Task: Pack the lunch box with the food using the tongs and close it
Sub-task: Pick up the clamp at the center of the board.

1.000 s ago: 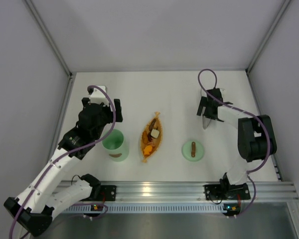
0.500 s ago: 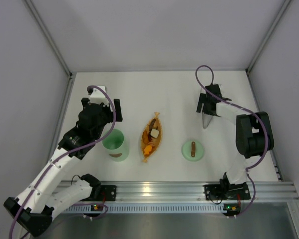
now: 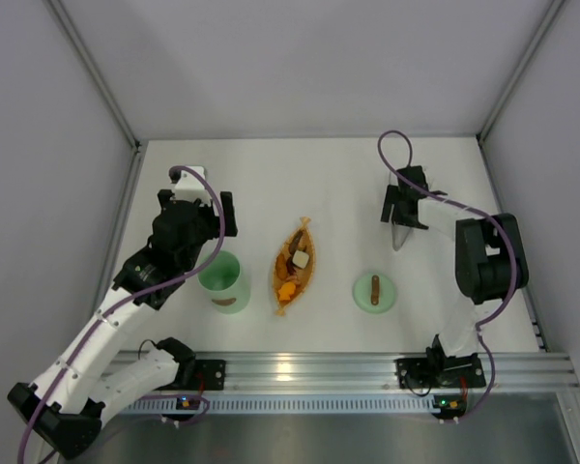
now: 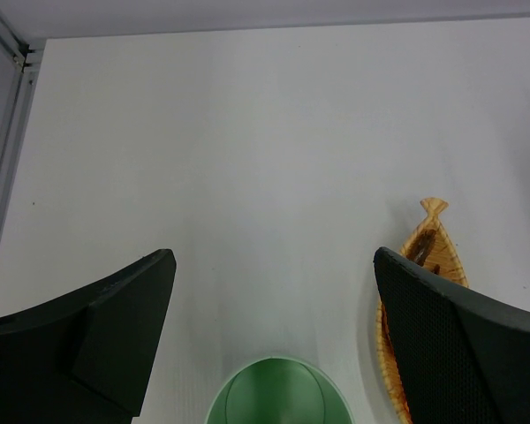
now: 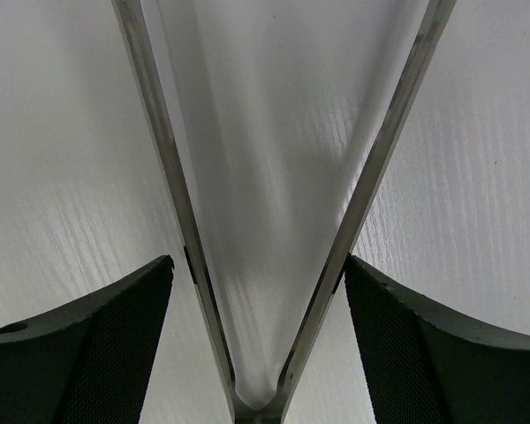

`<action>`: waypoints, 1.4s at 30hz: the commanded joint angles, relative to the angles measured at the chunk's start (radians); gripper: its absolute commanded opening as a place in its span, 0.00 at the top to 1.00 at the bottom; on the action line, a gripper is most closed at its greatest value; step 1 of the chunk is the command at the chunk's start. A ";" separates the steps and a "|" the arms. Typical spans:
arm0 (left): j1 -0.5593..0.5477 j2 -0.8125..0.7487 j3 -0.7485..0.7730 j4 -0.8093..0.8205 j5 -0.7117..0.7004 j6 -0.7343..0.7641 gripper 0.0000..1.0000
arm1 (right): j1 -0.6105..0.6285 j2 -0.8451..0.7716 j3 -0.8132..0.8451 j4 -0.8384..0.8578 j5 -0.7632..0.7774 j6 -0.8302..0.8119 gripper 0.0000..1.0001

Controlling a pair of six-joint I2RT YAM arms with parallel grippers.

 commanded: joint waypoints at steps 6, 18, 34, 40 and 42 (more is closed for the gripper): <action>-0.002 -0.009 -0.005 0.055 -0.017 0.014 0.01 | 0.016 0.030 0.032 -0.037 0.021 0.028 0.23; -0.002 -0.007 -0.006 0.056 -0.021 0.016 0.01 | 0.005 0.049 0.044 -0.052 -0.007 0.051 0.26; -0.002 -0.007 -0.006 0.058 -0.022 0.016 0.01 | -0.014 -0.046 -0.003 -0.032 -0.084 0.064 0.45; -0.002 -0.006 -0.006 0.056 -0.024 0.016 0.01 | 0.011 -0.187 -0.009 -0.086 -0.073 0.046 0.45; -0.002 -0.006 -0.006 0.056 -0.025 0.016 0.01 | 0.017 -0.244 -0.018 -0.098 -0.068 0.040 0.45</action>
